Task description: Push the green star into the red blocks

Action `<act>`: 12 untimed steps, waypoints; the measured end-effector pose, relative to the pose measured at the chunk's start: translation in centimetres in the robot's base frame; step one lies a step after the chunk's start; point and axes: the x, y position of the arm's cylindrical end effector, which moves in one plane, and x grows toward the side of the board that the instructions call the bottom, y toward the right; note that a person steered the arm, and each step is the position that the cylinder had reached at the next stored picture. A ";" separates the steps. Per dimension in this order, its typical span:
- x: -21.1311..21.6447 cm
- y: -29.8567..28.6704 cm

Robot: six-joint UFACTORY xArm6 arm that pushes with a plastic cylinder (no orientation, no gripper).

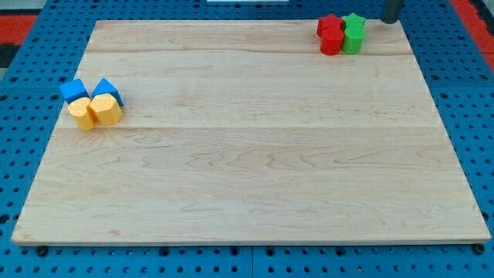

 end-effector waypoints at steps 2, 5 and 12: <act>0.0 -4.5; 0.0 -8.0; 2.7 -7.4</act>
